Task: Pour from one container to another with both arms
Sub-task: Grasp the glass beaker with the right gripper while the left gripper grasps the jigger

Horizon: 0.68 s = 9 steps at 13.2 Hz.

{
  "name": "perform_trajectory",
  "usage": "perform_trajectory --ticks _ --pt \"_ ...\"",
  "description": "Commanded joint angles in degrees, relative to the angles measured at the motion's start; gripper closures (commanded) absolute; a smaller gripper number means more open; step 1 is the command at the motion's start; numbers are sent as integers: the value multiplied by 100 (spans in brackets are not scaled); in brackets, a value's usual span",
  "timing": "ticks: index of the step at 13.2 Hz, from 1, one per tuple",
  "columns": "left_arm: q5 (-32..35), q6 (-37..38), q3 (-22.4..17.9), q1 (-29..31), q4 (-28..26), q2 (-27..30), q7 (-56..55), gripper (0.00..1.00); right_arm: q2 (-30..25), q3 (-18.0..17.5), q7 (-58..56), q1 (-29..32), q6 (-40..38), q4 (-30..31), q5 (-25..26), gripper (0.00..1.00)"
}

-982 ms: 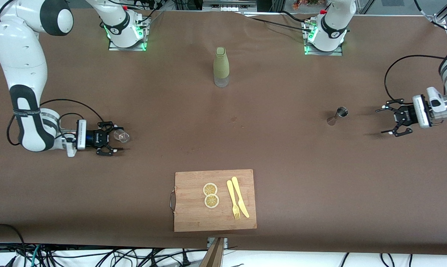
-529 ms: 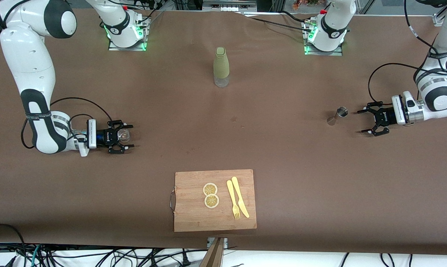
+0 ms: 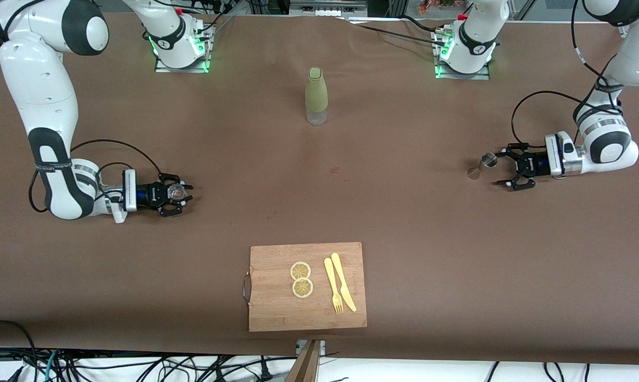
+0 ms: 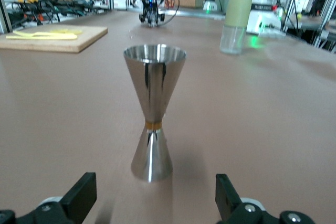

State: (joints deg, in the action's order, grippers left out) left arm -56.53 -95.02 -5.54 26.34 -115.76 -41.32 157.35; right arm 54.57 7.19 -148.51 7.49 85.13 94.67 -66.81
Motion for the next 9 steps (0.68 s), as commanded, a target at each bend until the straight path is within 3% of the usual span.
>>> perform_trajectory --ticks 1,4,7,9 --pt "-254 326 -62 -138 -25 -148 823 0 71 -7 50 43 -365 -124 -34 75" --pt "-359 441 -35 -314 -8 -210 919 1 18 -24 531 -28 -751 -159 -25 76" --pt "-403 450 -26 -375 27 -201 964 9 -17 -33 1016 -264 -1191 -527 -25 86" --pt "-412 494 -26 -376 36 -201 1025 10 -43 -33 1393 -387 -1393 -668 -51 87"
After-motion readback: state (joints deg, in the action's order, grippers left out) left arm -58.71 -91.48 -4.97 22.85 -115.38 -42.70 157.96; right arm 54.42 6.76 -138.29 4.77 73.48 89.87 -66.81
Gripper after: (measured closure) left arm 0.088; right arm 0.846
